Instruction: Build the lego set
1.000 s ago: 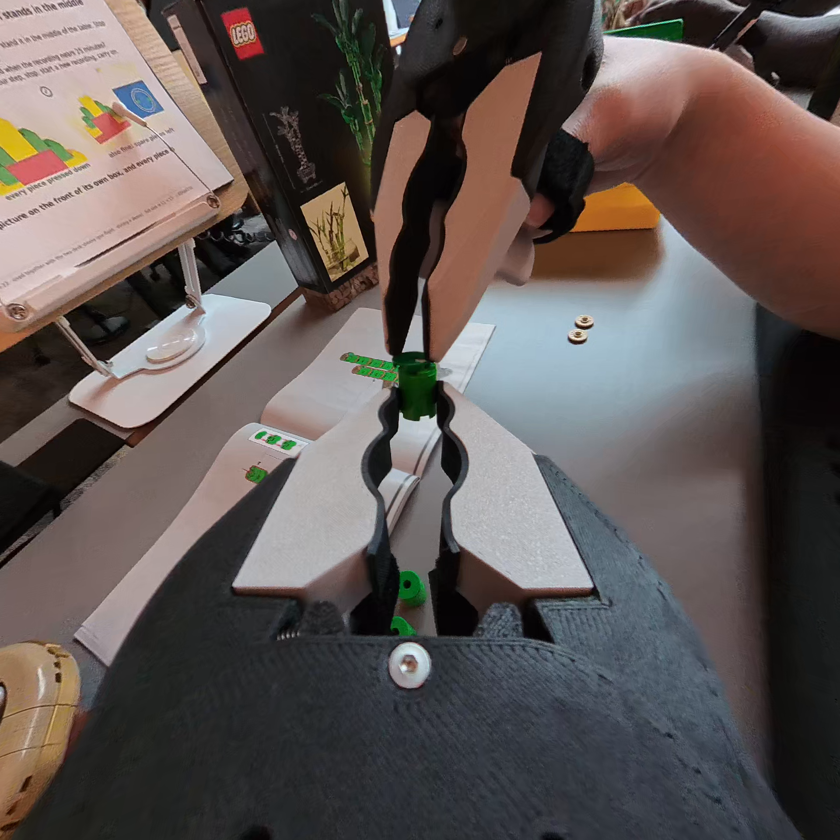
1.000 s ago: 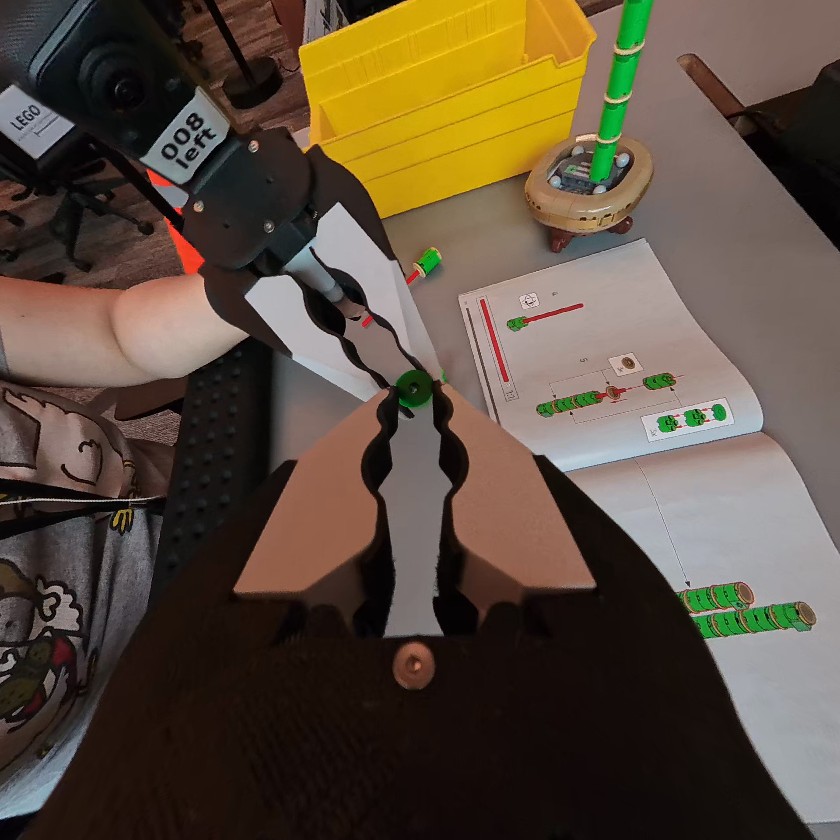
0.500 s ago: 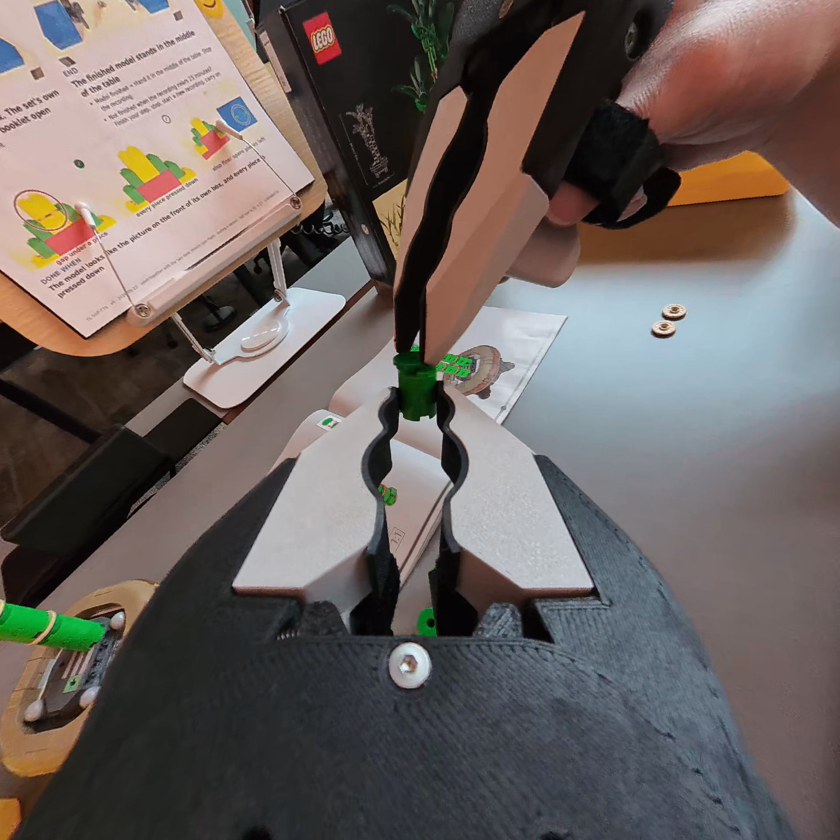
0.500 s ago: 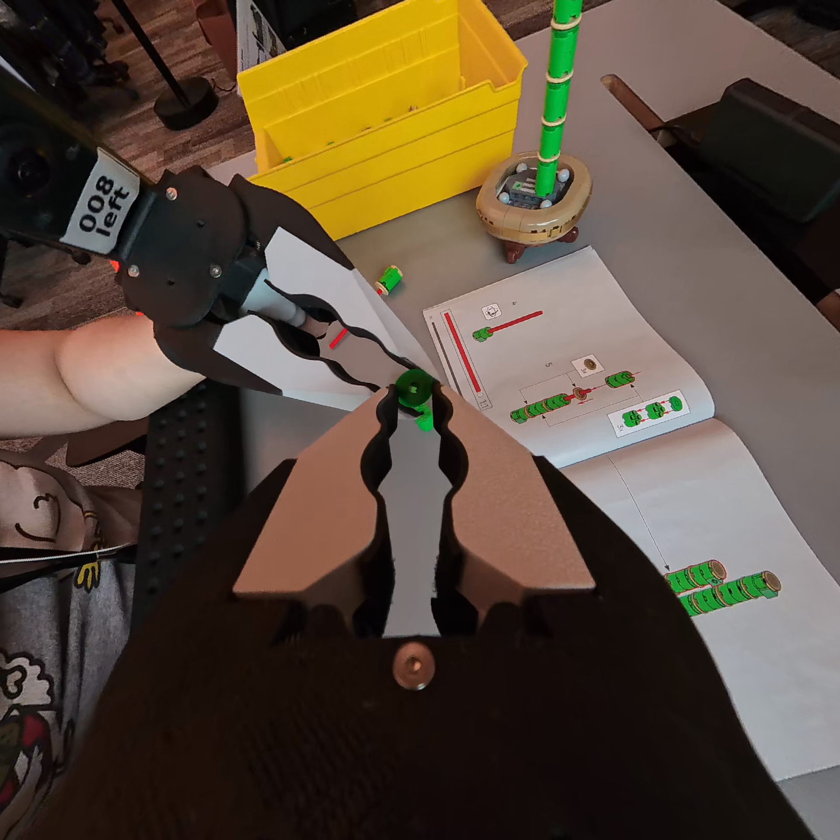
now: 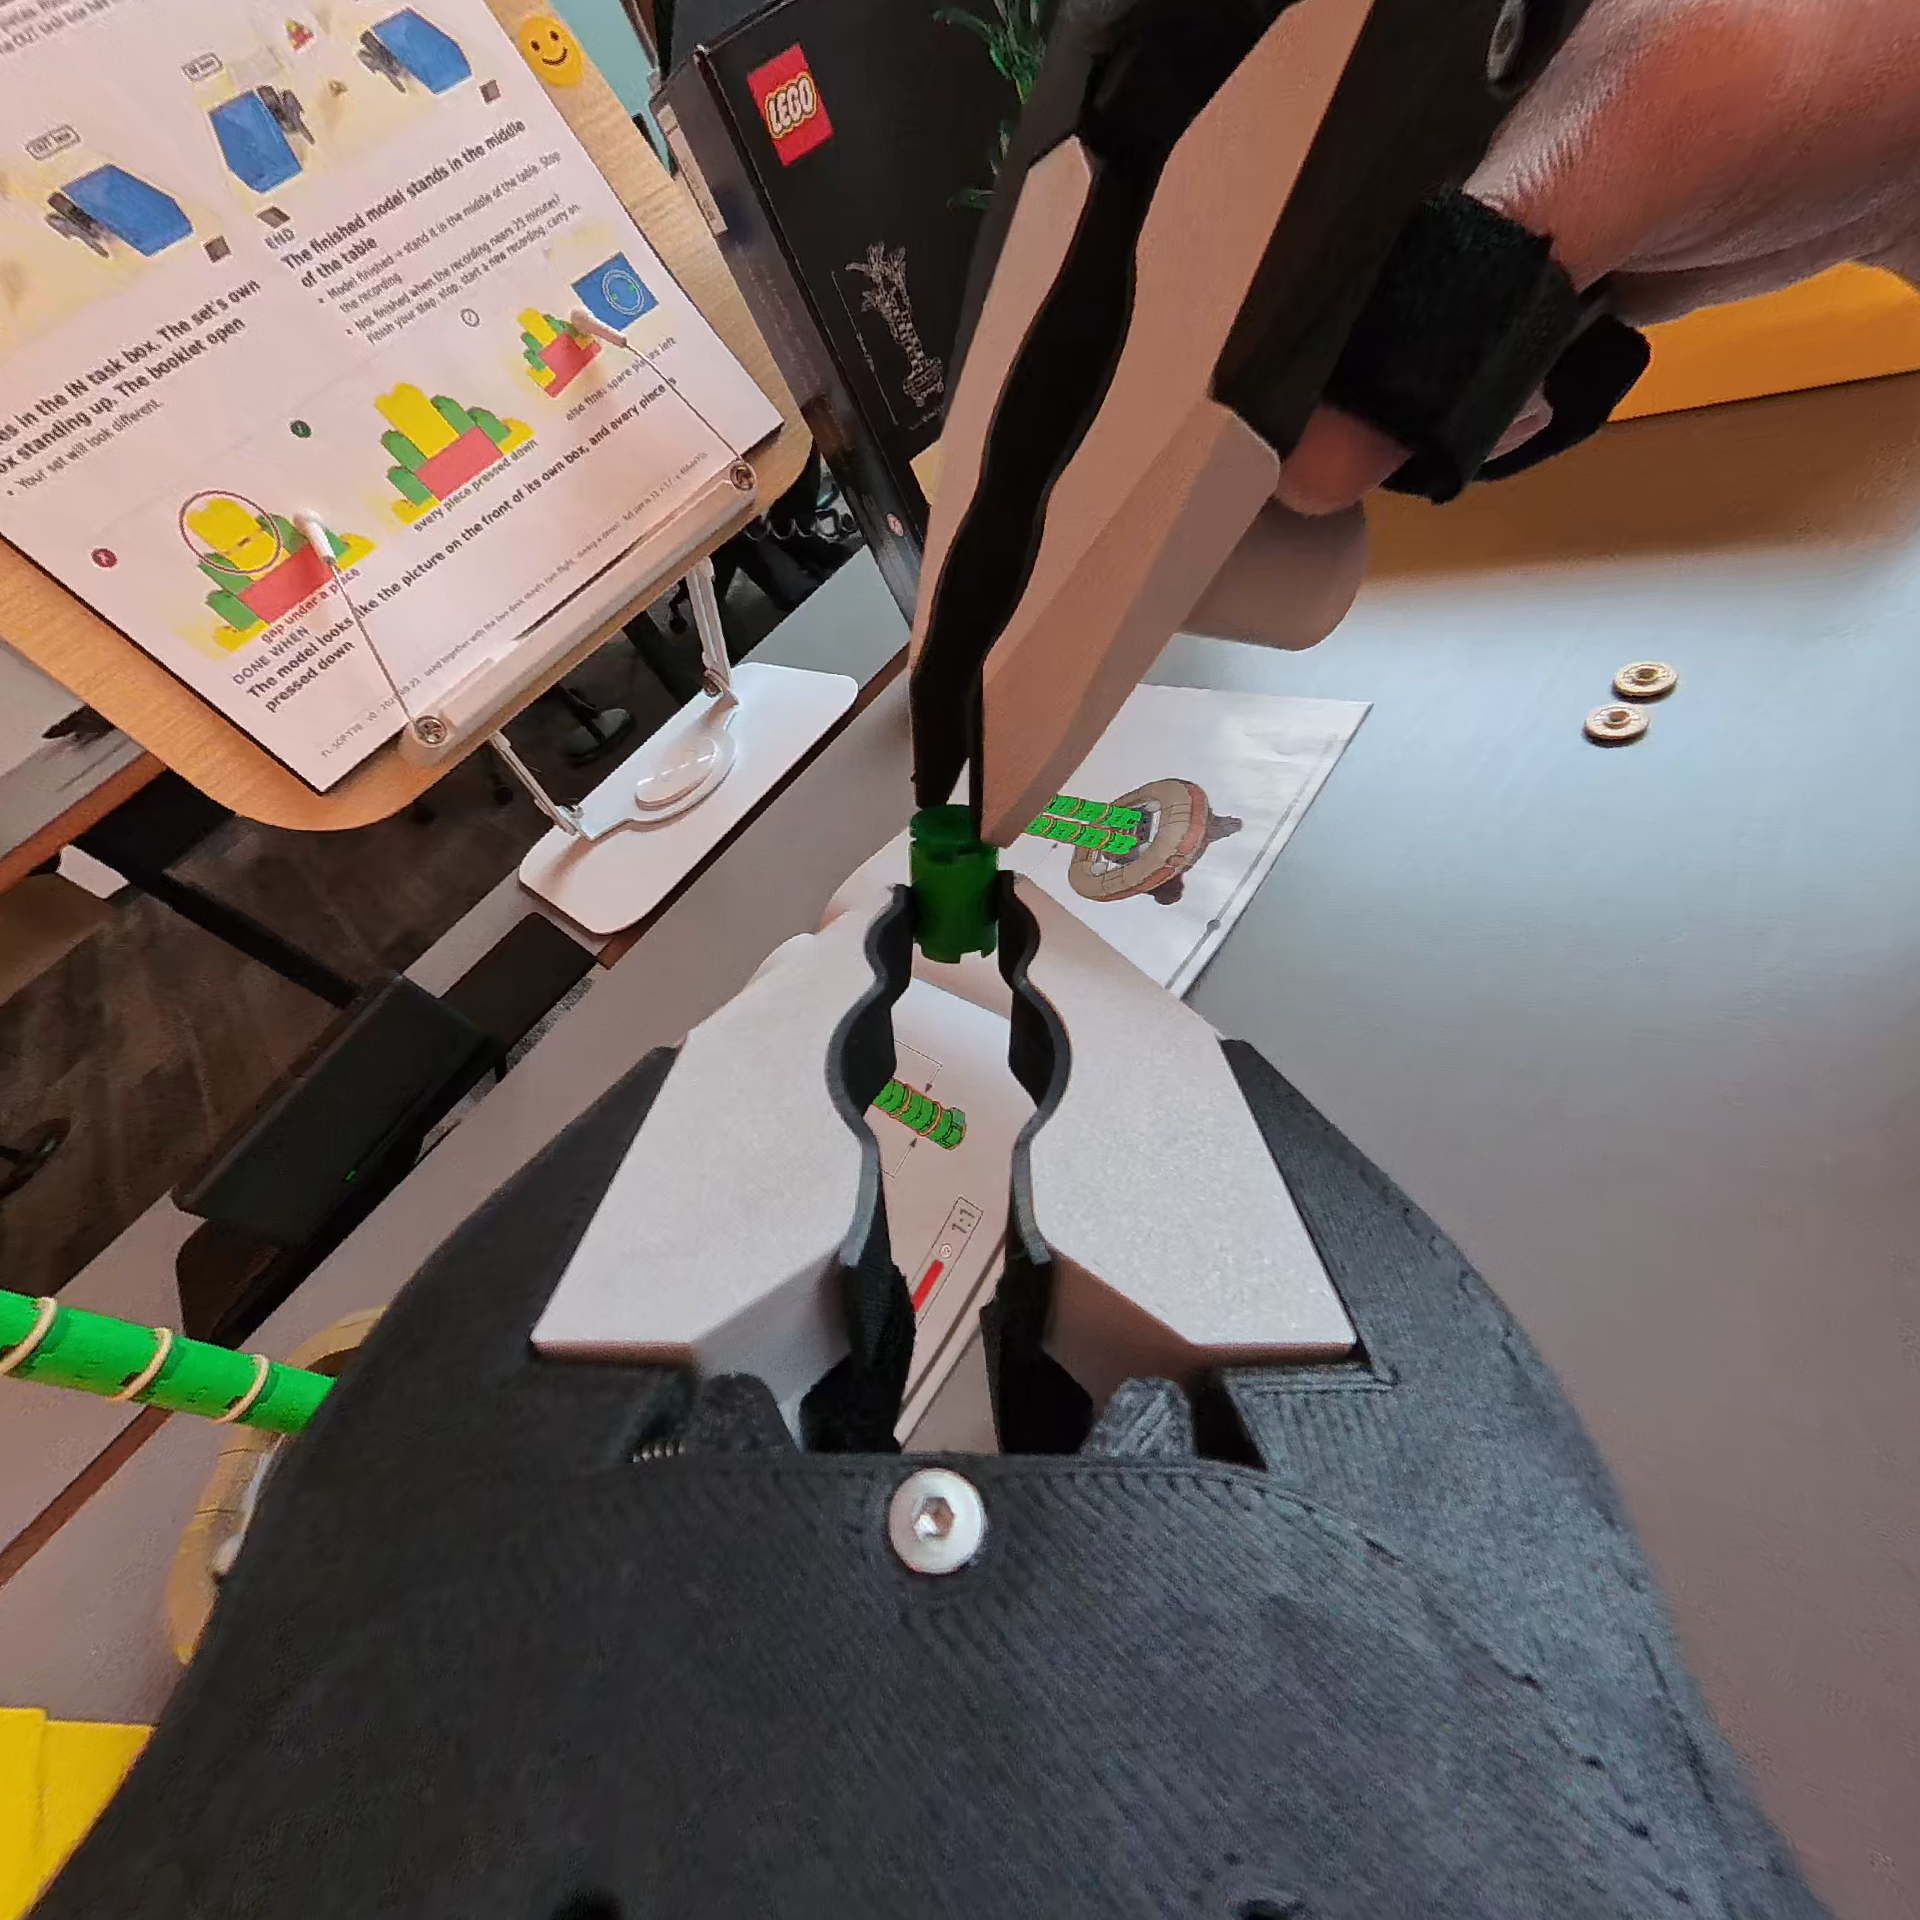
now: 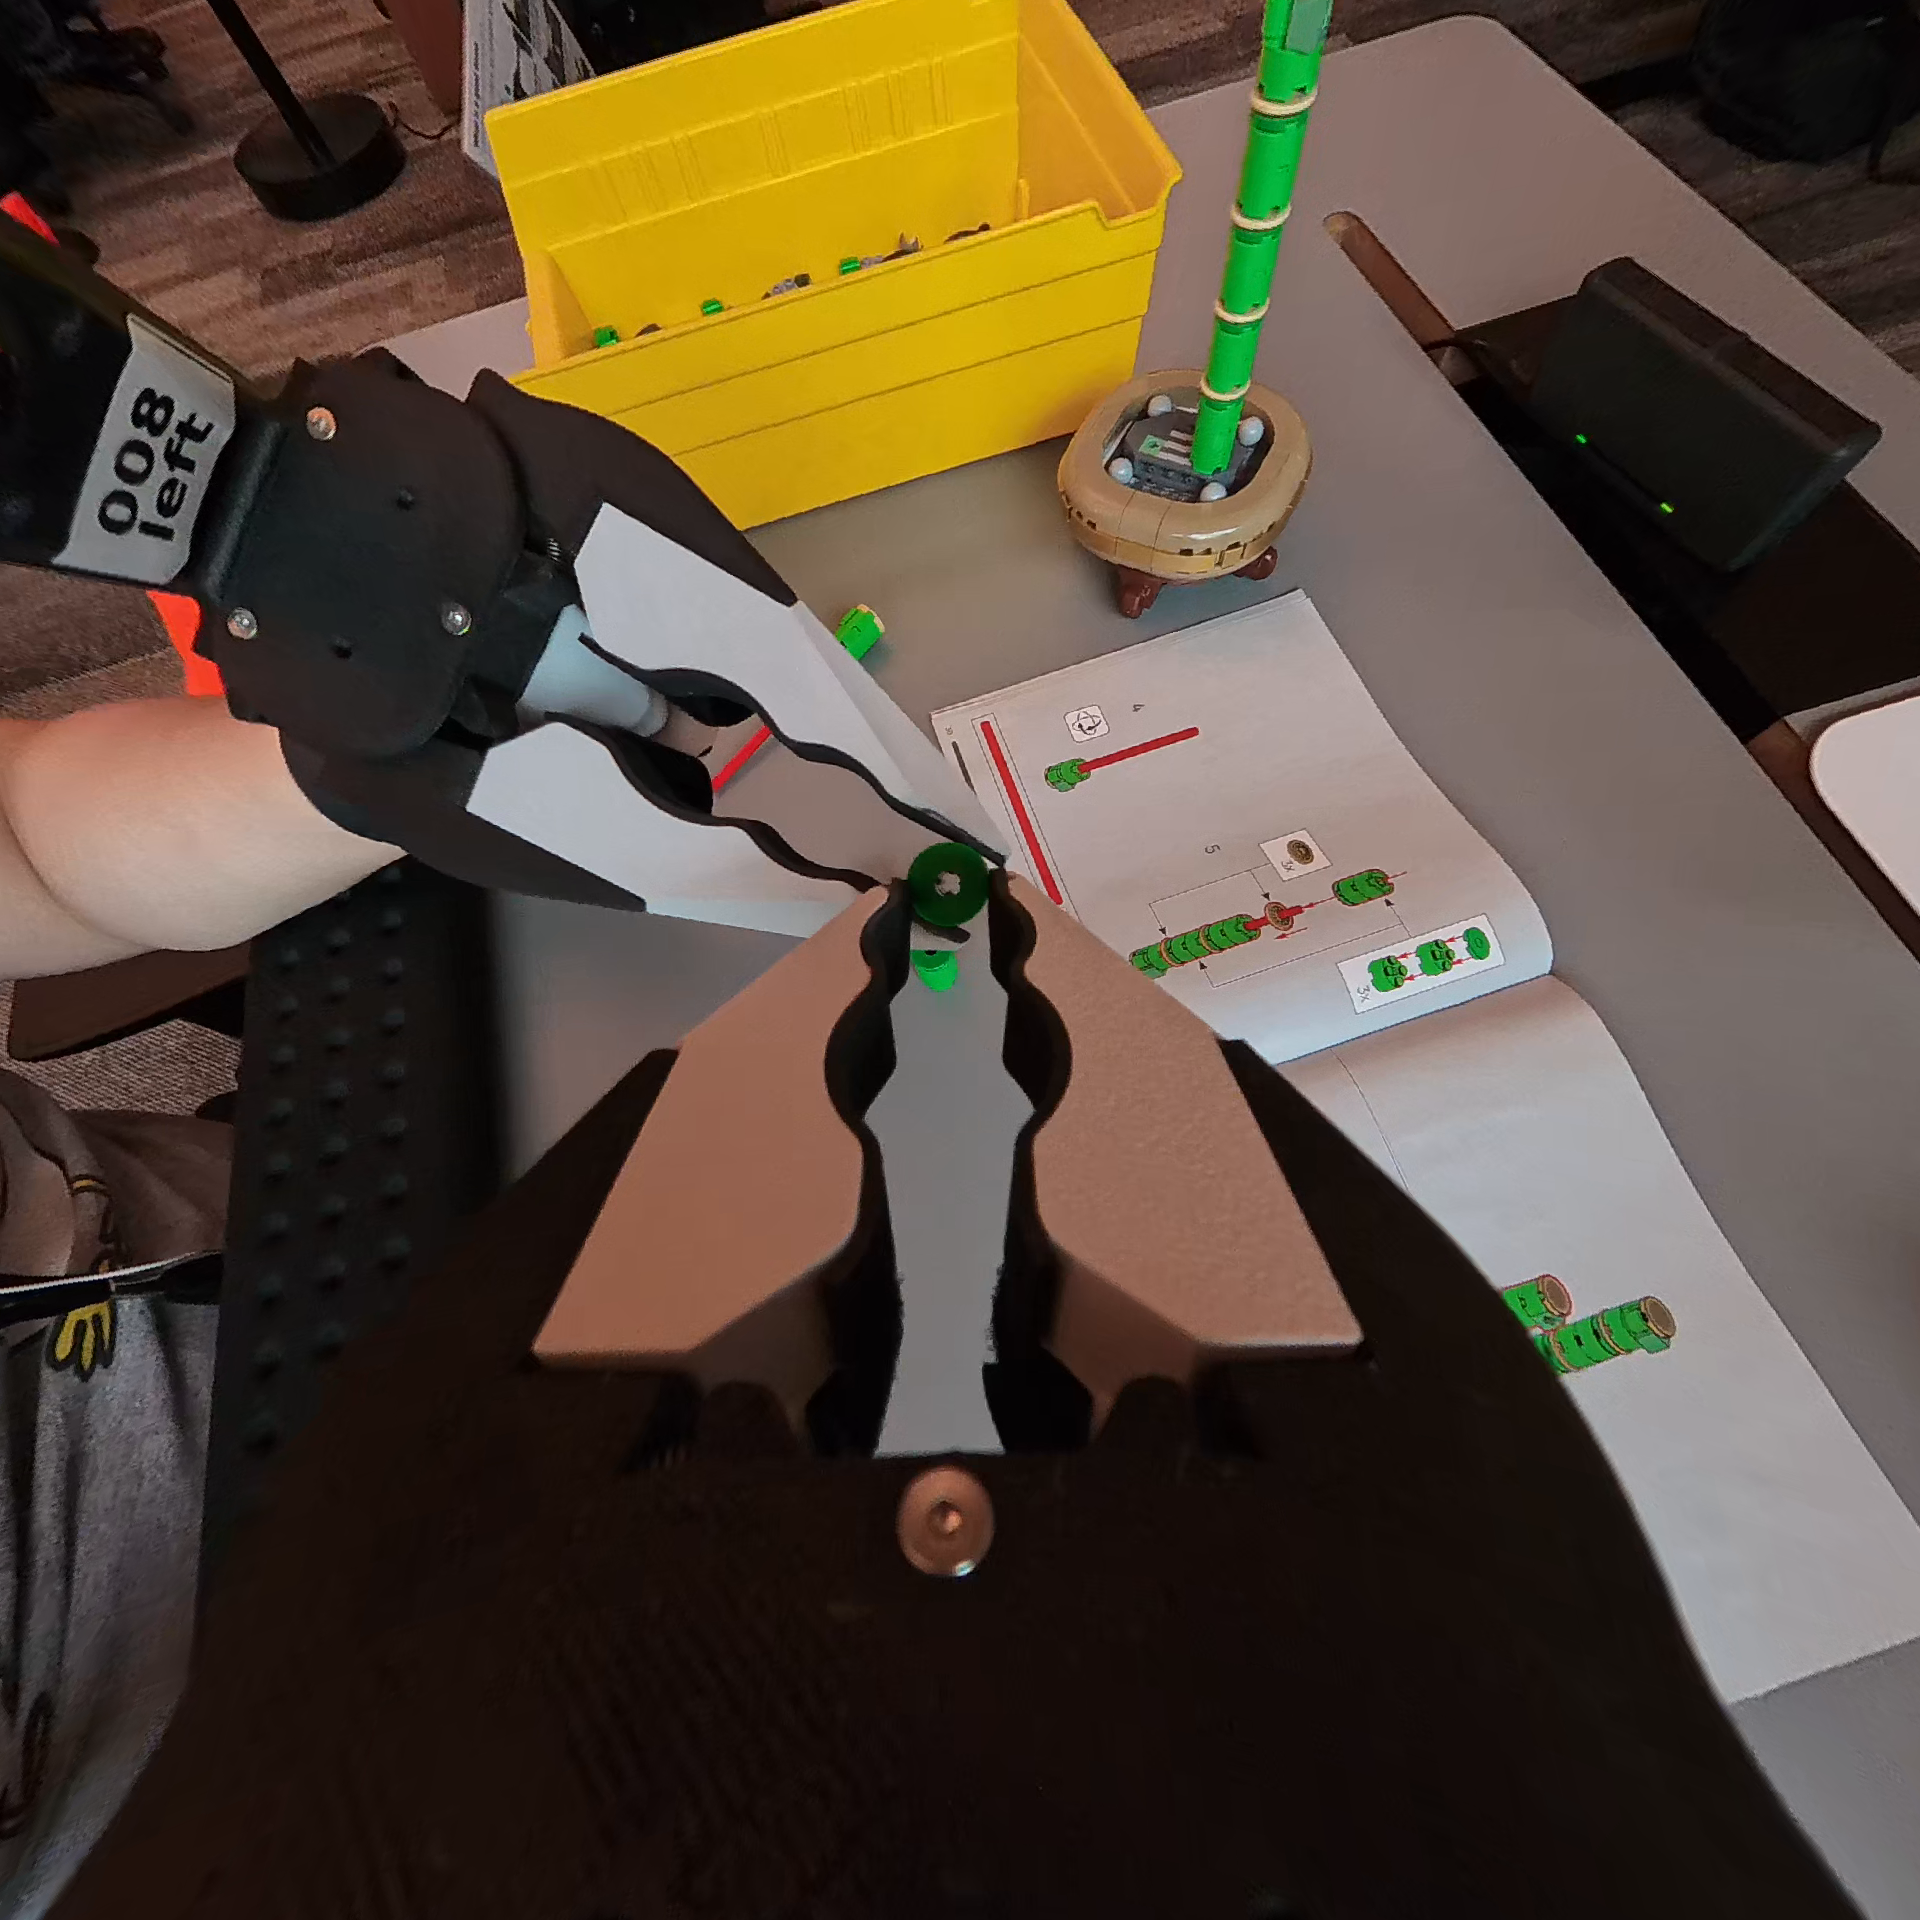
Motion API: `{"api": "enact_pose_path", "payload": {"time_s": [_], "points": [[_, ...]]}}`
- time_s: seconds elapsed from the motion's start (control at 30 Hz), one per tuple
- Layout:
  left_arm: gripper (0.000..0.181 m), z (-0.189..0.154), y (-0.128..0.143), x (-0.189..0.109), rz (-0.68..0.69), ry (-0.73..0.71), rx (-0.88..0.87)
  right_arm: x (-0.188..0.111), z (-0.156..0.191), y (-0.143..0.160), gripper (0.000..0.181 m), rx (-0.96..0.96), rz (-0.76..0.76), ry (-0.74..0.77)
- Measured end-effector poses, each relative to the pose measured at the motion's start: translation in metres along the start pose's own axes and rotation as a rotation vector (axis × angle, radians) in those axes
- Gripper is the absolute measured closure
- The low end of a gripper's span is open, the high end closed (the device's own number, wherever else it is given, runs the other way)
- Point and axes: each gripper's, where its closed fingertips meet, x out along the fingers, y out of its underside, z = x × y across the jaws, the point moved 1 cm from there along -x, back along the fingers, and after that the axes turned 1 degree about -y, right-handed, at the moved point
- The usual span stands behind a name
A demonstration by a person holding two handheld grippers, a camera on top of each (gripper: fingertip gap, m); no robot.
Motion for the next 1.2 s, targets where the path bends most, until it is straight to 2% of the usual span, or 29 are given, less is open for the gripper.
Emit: {"api": "enact_pose_path", "payload": {"time_s": [0.37,1.2], "points": [[0.167,-0.007,0.005,0.003,0.04,-0.016,0.14,0.002,0.0,0.01,0.167,-0.037,0.075,0.028],[0.167,-0.007,-0.005,0.0,-0.042,0.029,0.022,-0.006,0.005,0.002,0.167,-0.07,0.047,0.033]]}}
